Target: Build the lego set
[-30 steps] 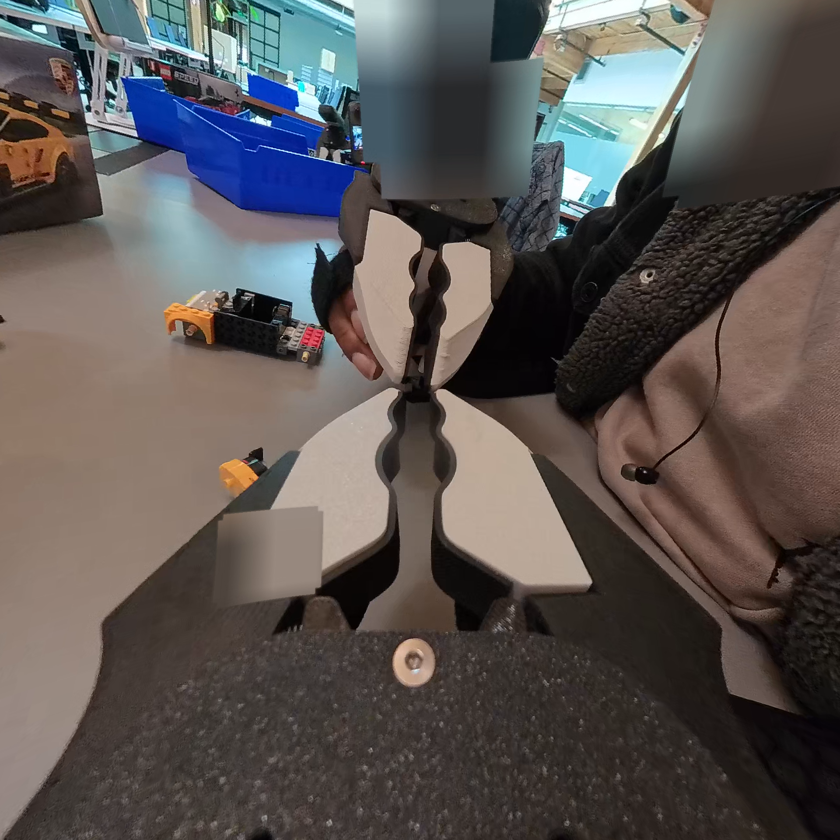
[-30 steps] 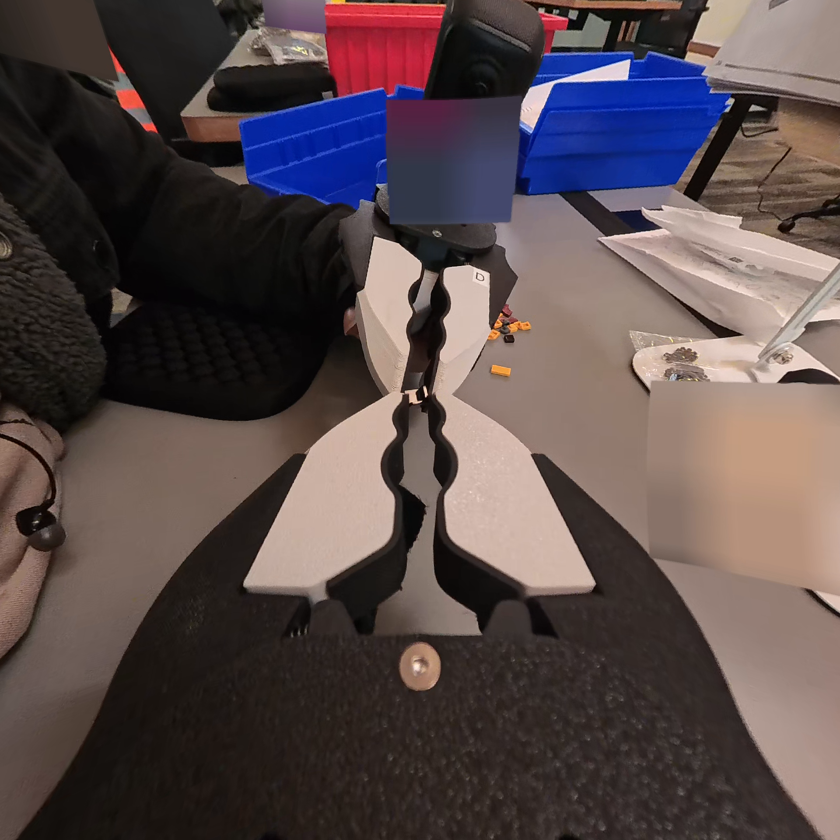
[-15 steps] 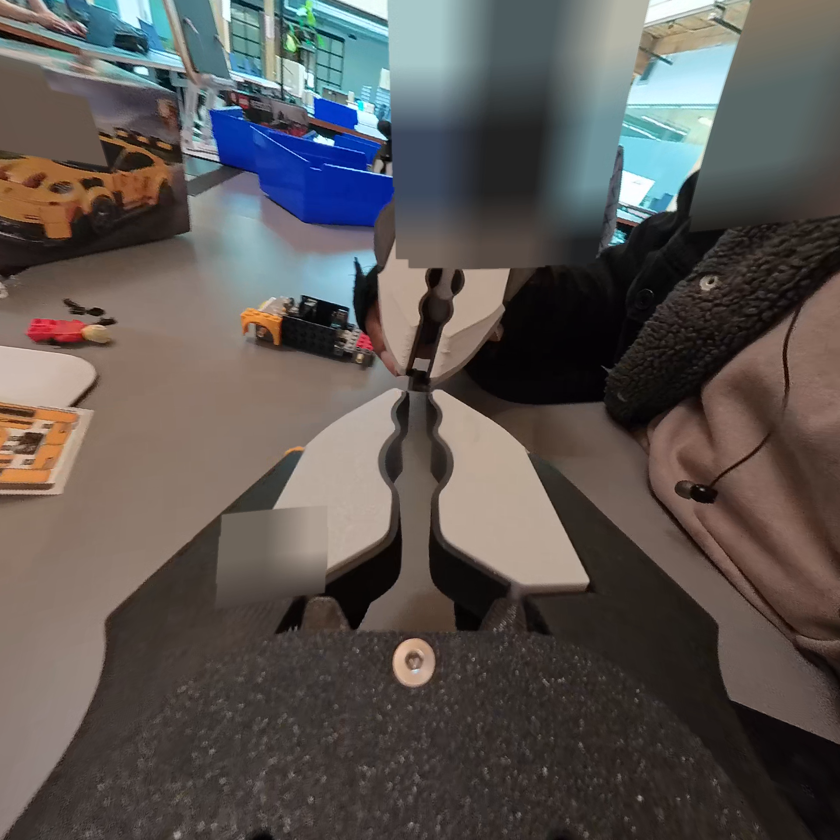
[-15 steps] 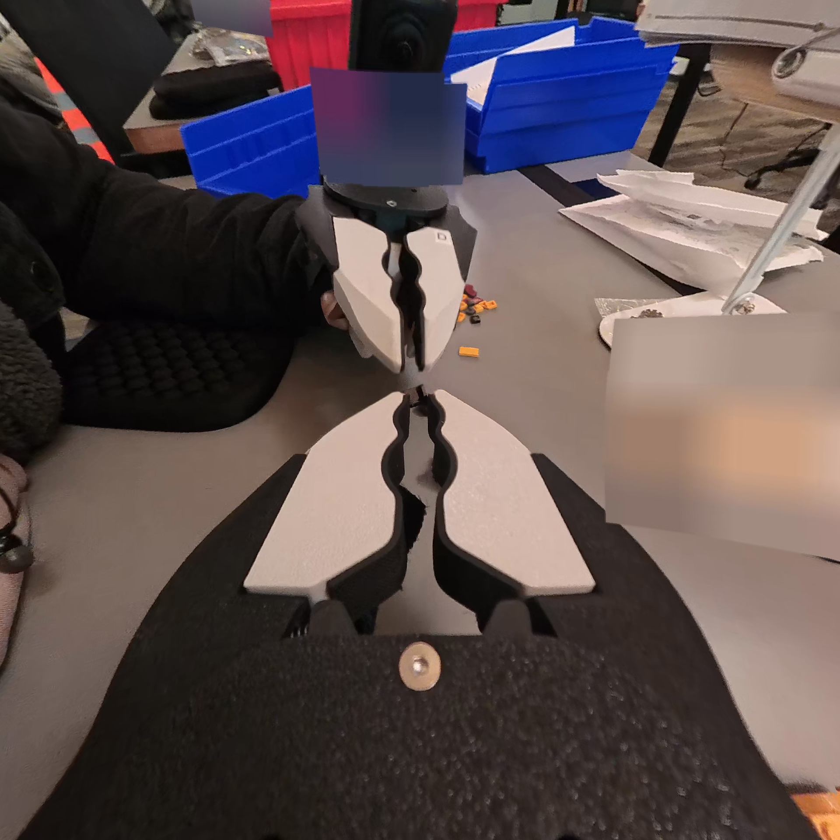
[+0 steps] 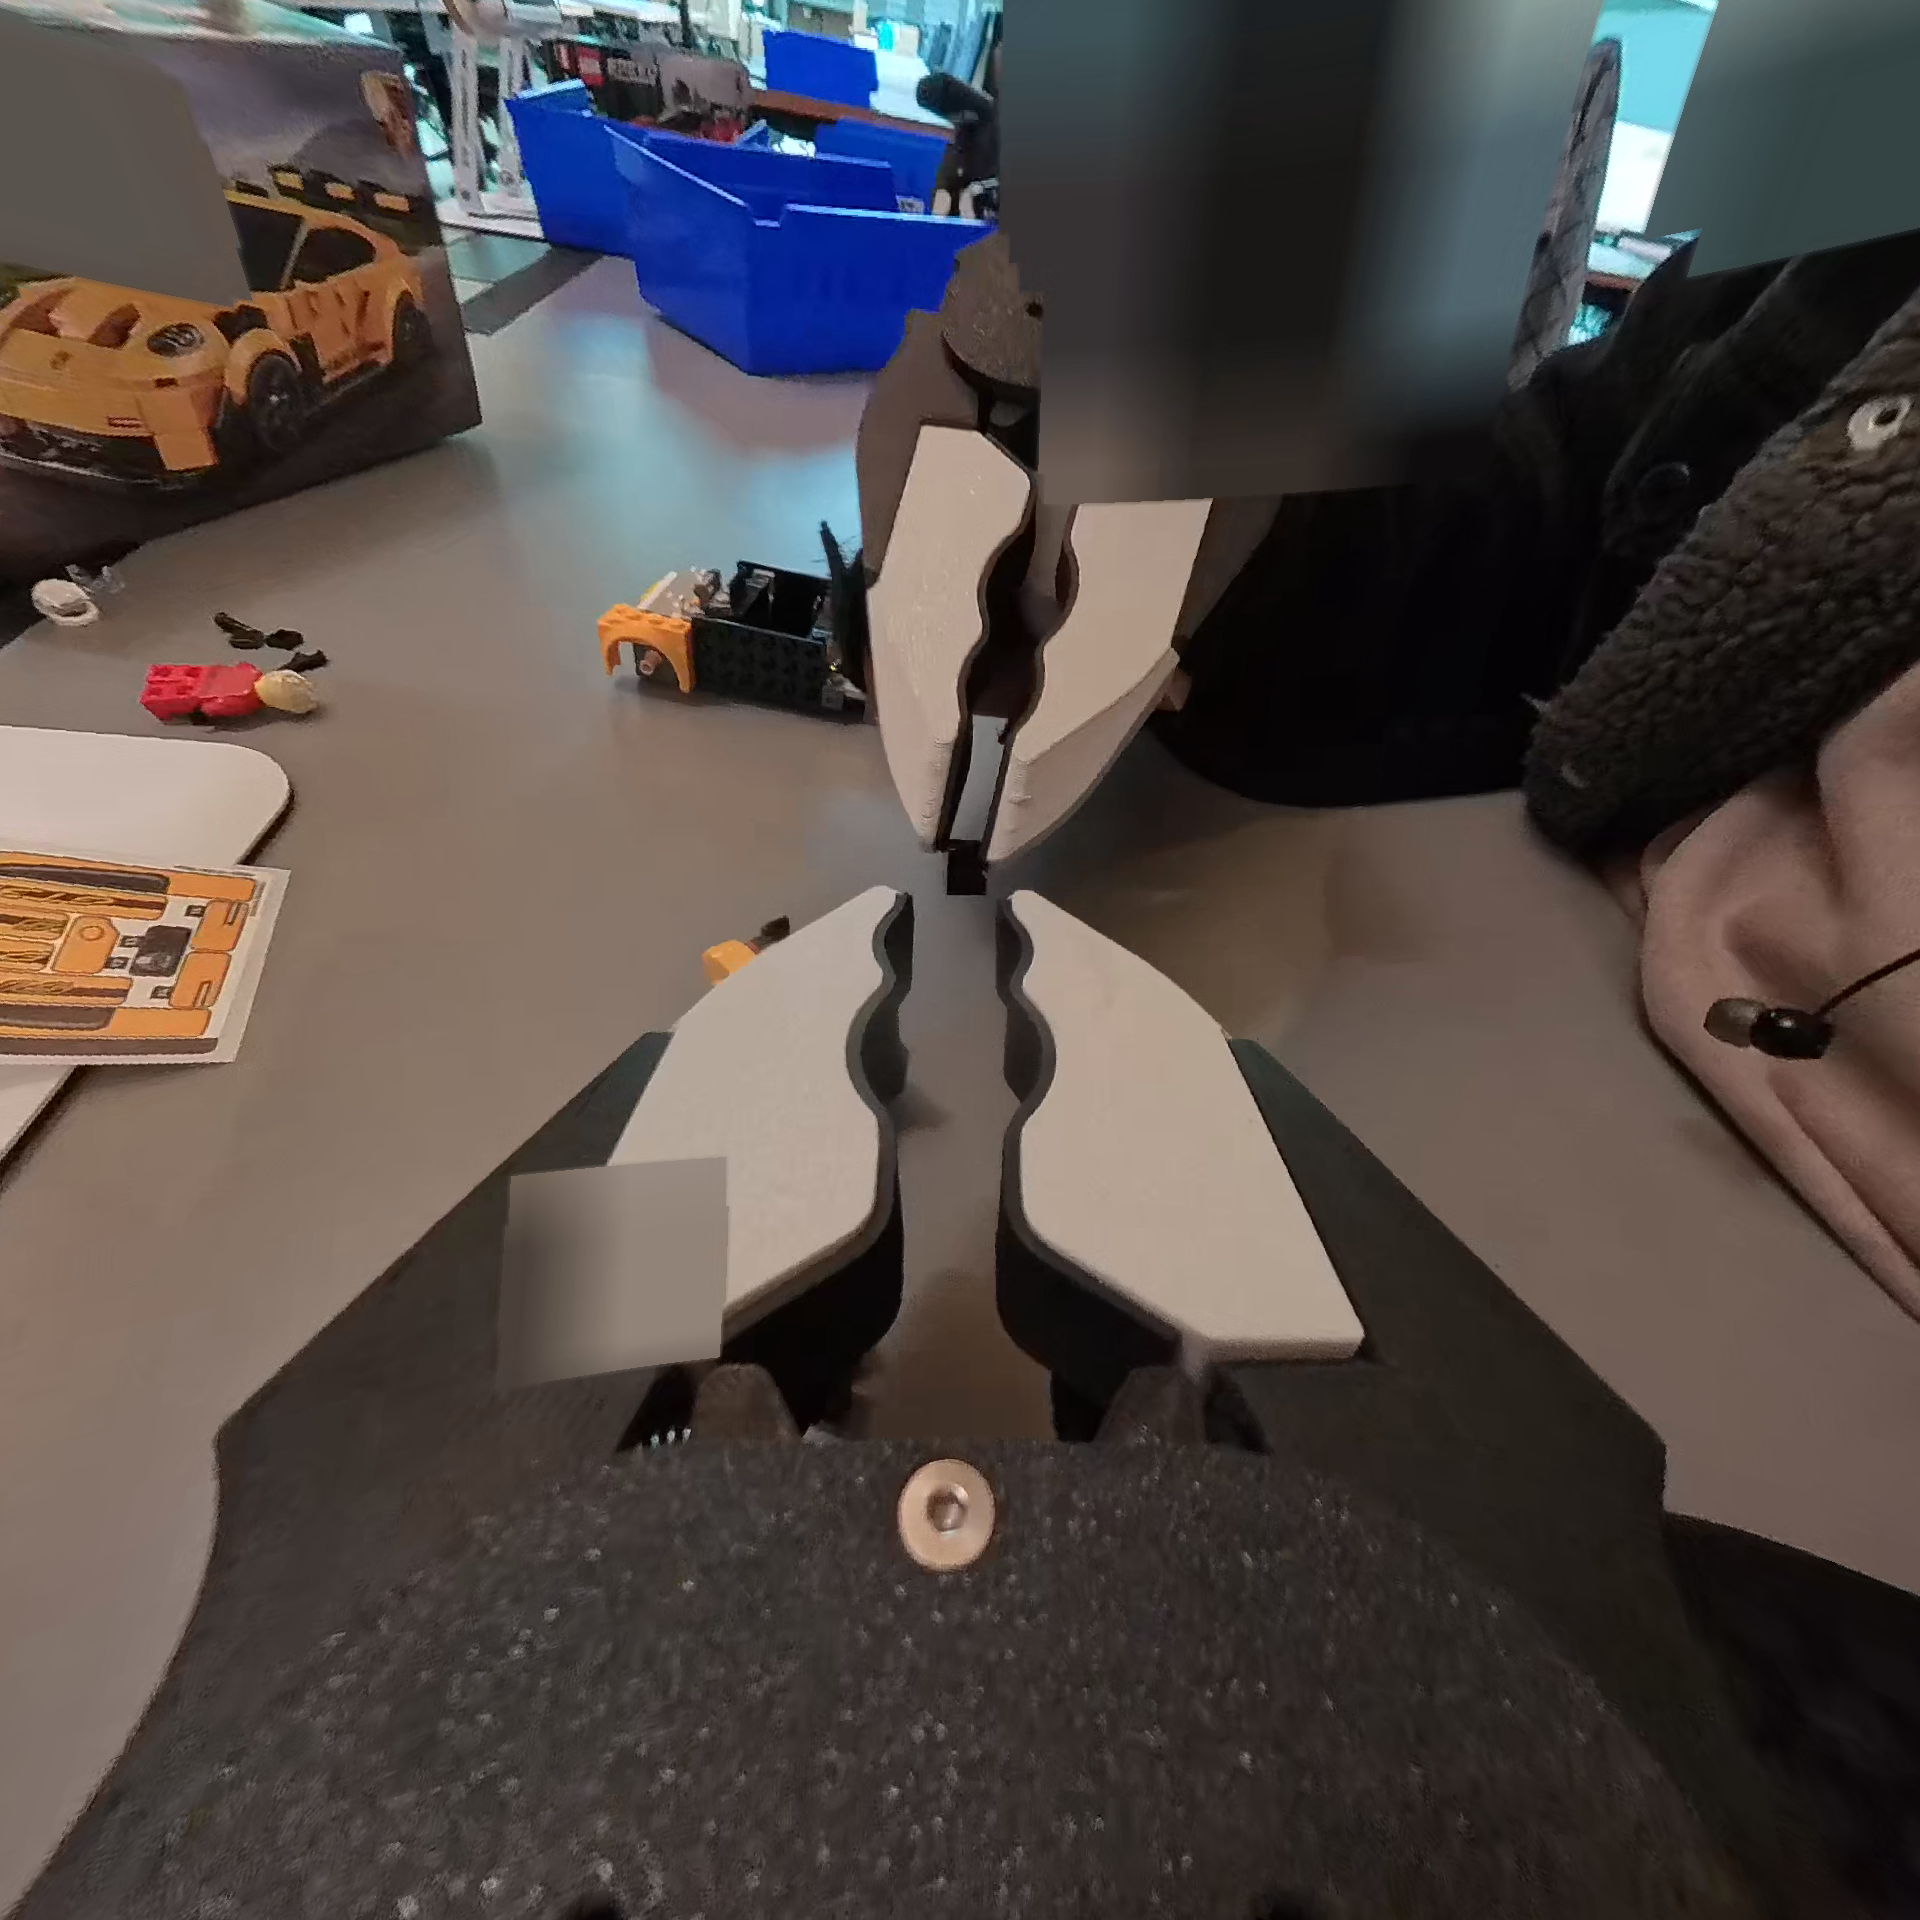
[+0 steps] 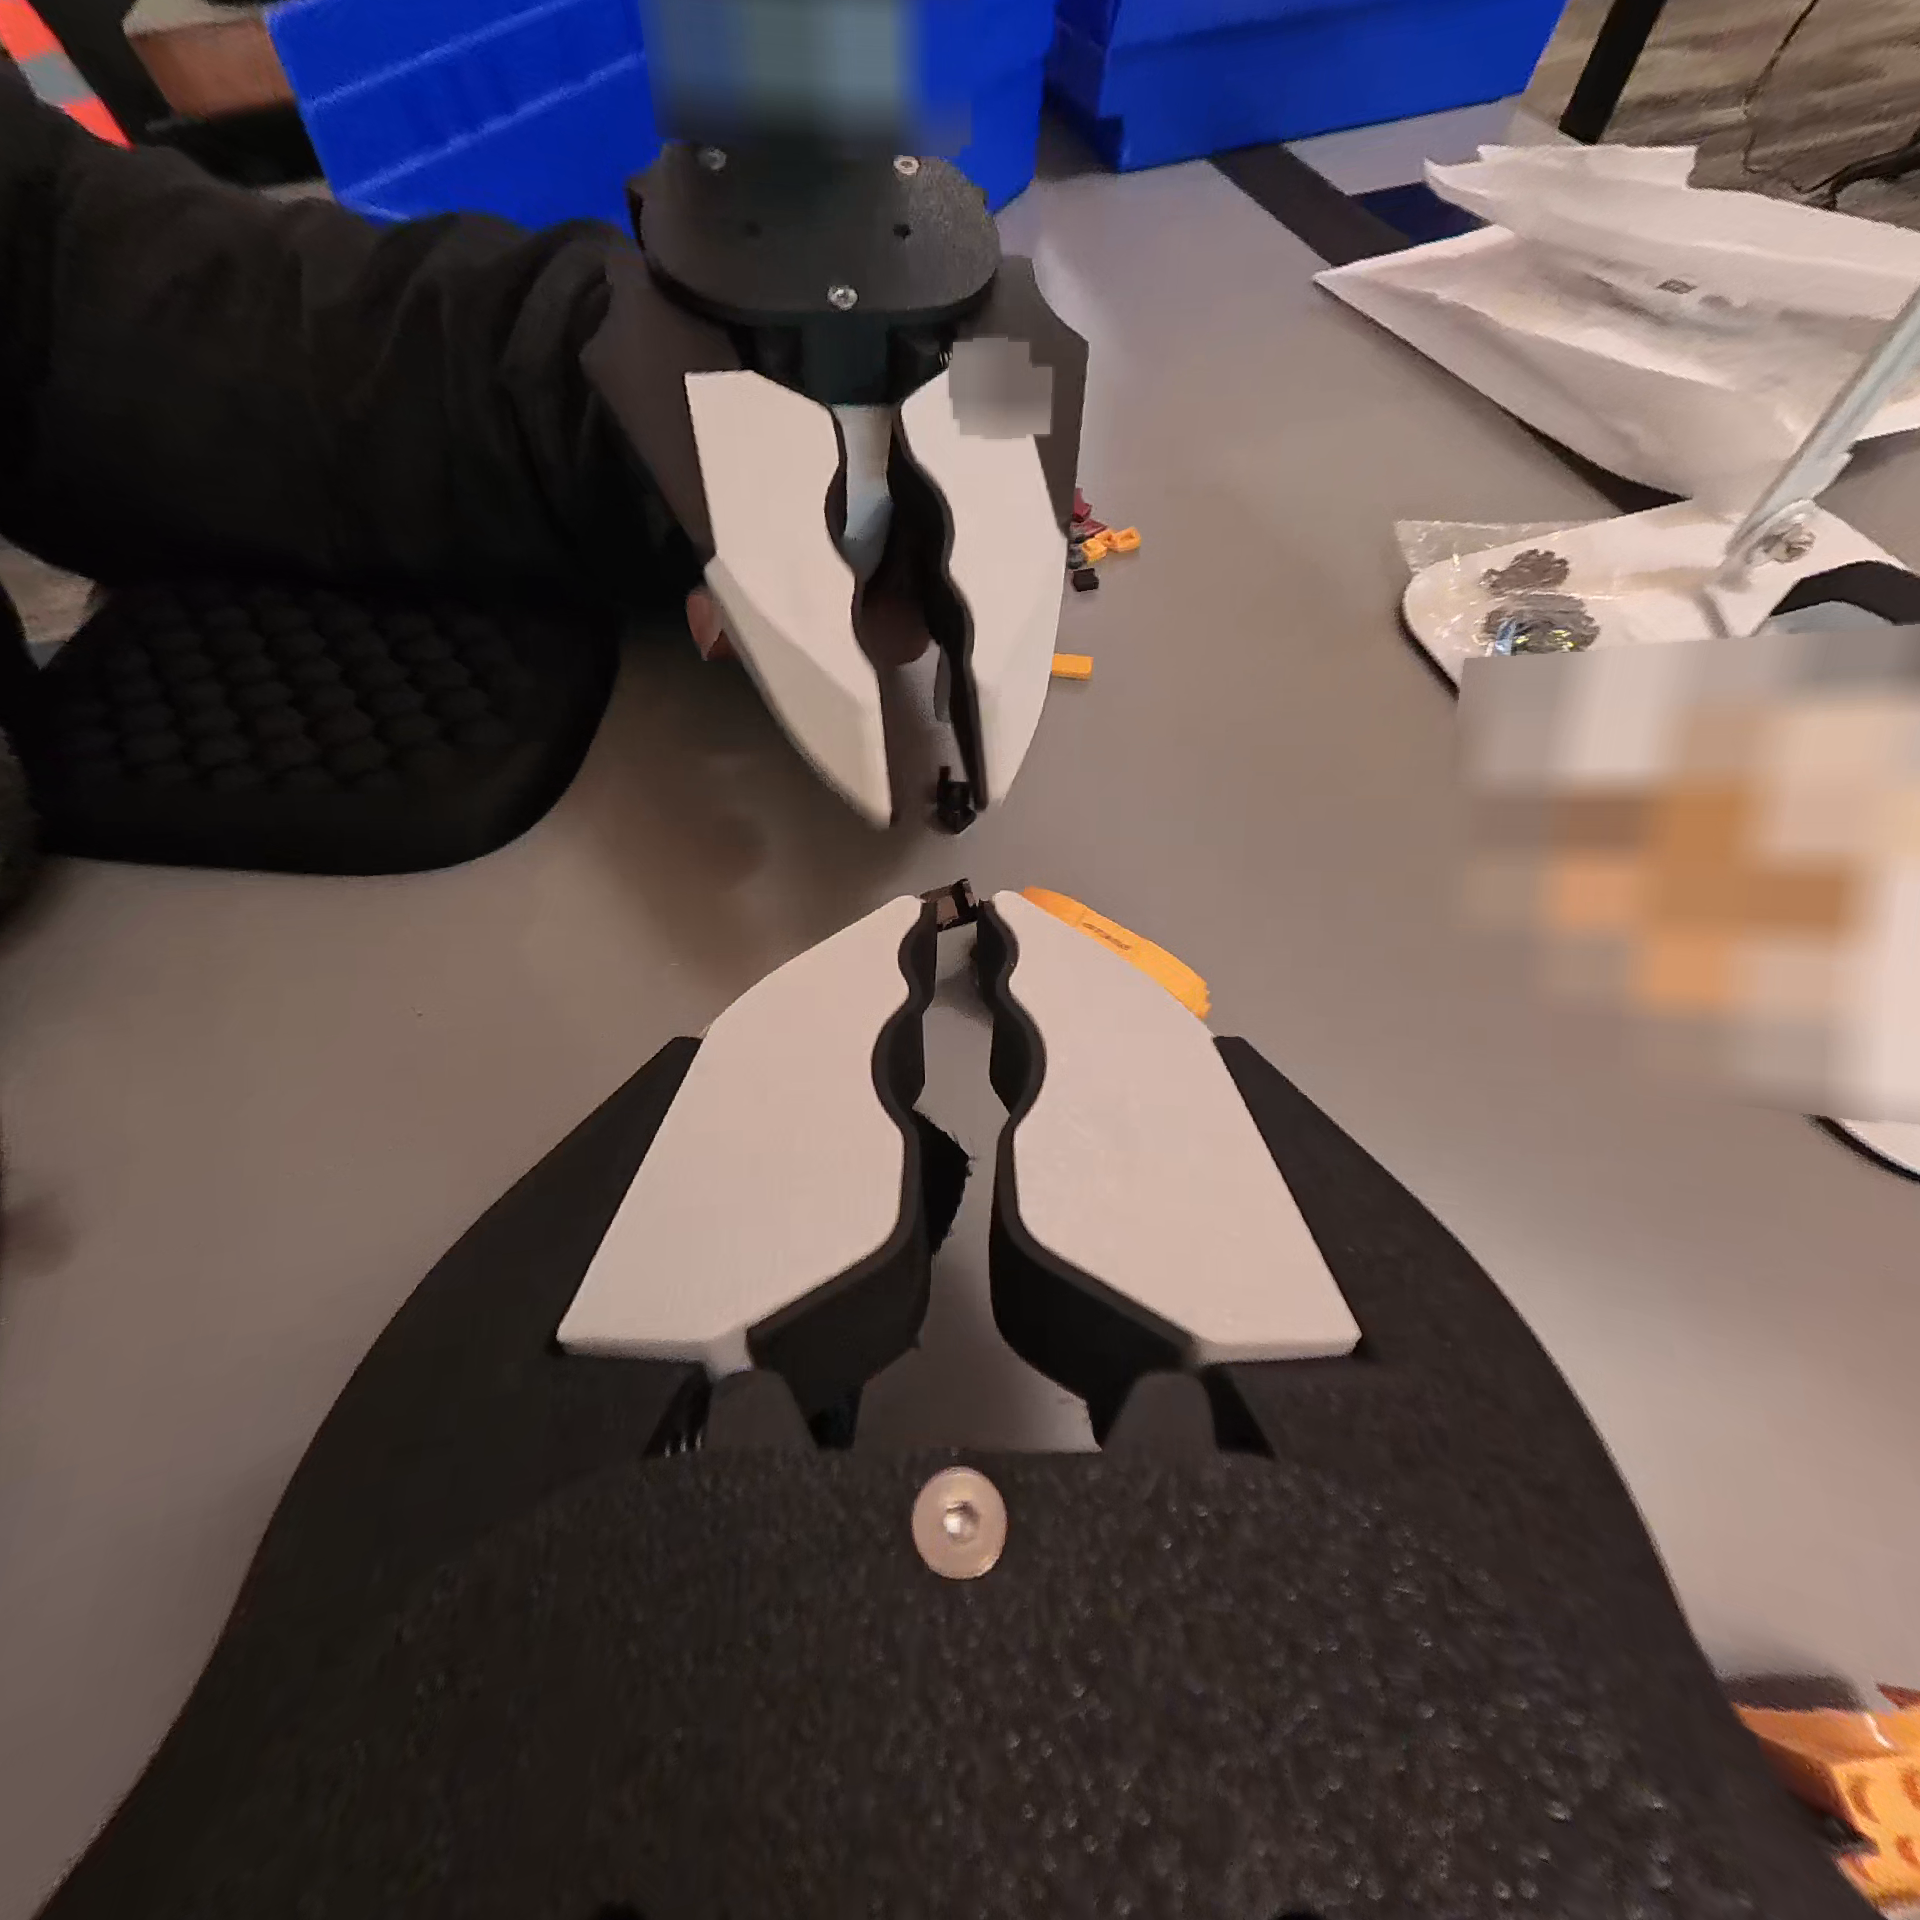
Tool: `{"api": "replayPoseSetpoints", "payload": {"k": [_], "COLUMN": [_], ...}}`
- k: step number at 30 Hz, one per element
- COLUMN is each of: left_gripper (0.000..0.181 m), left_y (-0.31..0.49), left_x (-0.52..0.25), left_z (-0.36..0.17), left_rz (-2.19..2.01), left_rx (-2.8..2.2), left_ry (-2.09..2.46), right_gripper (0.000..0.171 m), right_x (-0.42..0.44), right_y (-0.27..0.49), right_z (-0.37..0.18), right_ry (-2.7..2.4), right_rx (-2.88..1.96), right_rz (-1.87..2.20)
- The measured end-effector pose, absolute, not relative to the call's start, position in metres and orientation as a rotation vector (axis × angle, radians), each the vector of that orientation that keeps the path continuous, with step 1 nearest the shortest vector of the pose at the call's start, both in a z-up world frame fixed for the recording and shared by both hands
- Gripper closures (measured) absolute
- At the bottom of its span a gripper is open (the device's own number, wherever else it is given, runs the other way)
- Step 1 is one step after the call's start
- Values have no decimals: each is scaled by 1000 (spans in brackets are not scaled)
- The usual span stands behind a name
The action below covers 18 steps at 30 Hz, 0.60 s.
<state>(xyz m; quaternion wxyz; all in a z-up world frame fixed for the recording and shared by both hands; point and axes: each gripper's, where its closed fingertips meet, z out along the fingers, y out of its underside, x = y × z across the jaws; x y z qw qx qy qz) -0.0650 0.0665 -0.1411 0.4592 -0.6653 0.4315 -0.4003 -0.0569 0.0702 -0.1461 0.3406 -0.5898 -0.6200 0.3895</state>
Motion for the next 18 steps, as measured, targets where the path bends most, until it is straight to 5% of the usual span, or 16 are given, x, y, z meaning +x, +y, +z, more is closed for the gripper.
{"api": "replayPoseSetpoints", "payload": {"k": [8,18], "left_gripper": [176,161], "left_y": [60,86], "left_x": [-58,-81], "left_z": [-147,-179], "left_rz": [-932,-646], "left_rx": [-1634,-1786], "left_ry": [1143,1164], "right_gripper": [164,164], "right_x": [-60,-35], "right_y": [58,49], "right_z": [-149,-198], "right_ry": [-1669,-2043], "right_rx": [-1509,-1581], "right_rz": [1035,762]}}
